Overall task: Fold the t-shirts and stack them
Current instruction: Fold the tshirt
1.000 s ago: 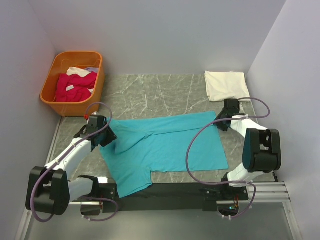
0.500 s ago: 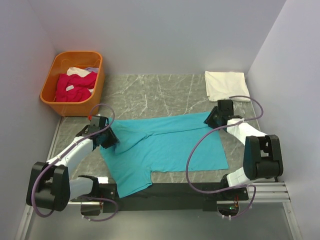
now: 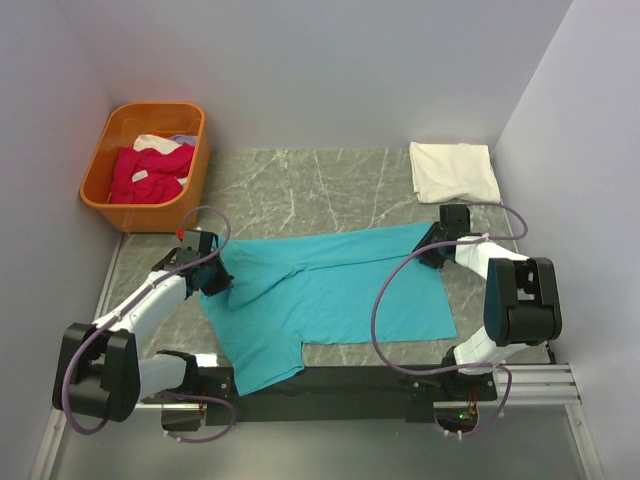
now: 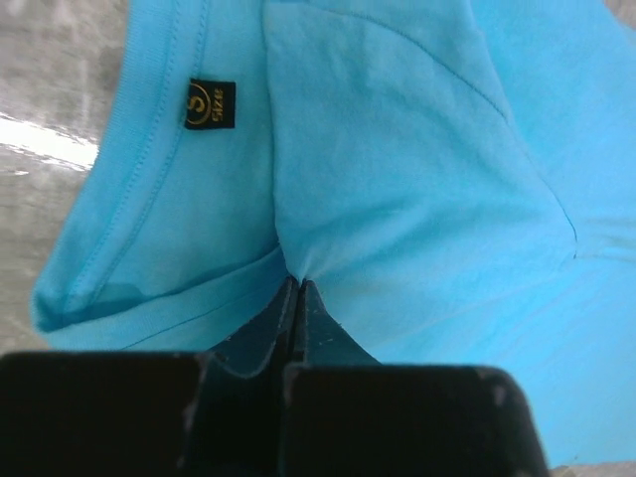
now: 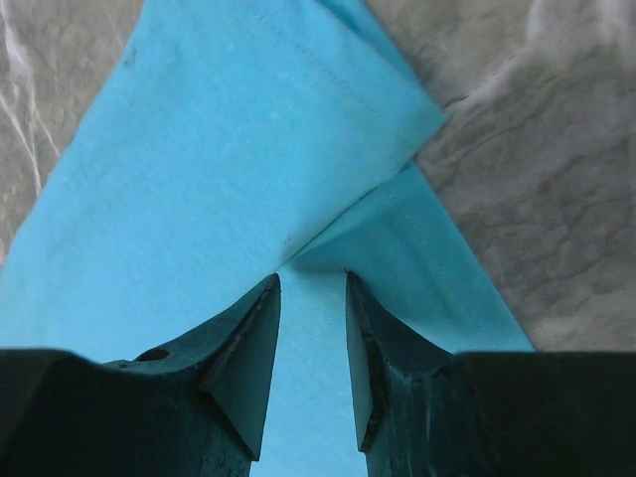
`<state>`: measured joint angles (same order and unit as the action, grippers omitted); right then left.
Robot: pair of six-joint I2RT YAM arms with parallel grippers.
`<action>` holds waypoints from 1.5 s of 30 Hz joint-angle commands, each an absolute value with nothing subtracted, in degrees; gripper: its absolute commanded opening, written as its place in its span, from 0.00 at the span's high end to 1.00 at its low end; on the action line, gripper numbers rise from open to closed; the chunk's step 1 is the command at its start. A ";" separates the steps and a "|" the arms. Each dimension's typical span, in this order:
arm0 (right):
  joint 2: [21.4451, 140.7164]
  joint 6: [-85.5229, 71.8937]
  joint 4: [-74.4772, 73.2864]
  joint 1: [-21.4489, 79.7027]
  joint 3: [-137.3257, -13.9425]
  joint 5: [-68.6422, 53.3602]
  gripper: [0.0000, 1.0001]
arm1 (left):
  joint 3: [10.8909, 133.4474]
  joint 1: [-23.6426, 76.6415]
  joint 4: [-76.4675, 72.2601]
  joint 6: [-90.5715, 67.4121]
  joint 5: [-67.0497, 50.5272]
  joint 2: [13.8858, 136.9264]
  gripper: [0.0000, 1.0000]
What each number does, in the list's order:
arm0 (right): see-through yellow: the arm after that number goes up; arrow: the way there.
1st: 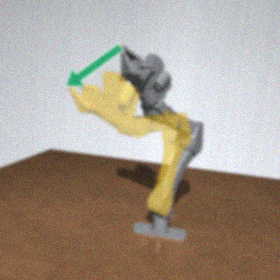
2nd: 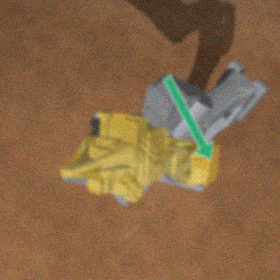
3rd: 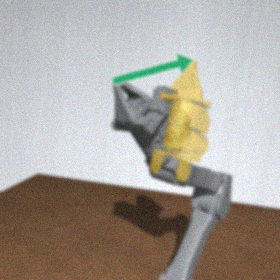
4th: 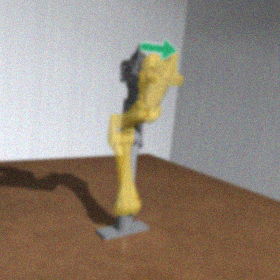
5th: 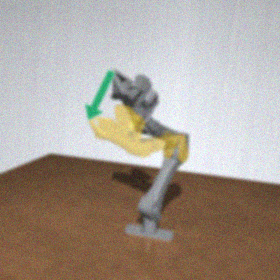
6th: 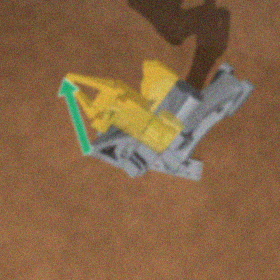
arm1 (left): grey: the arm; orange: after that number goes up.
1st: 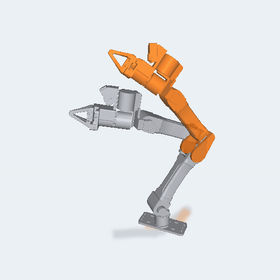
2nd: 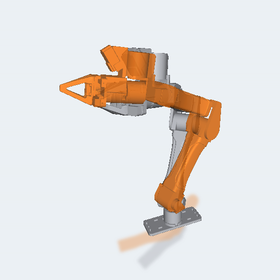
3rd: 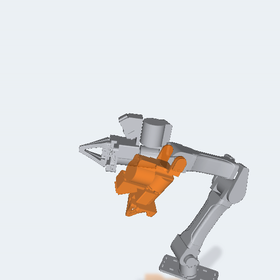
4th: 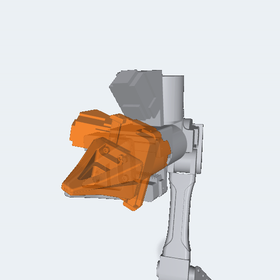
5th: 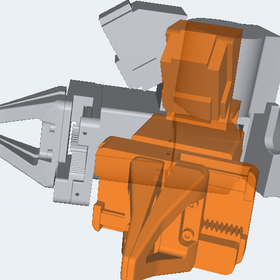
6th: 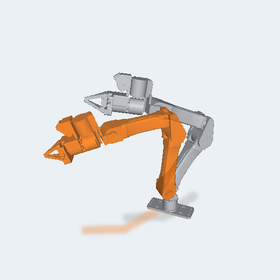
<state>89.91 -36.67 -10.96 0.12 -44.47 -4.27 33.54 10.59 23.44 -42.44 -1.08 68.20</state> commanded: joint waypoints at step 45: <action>89.54 -30.77 -9.76 -5.27 -54.48 -6.06 0.59 | 46.92 4.57 22.07 -36.83 5.27 71.88 0.25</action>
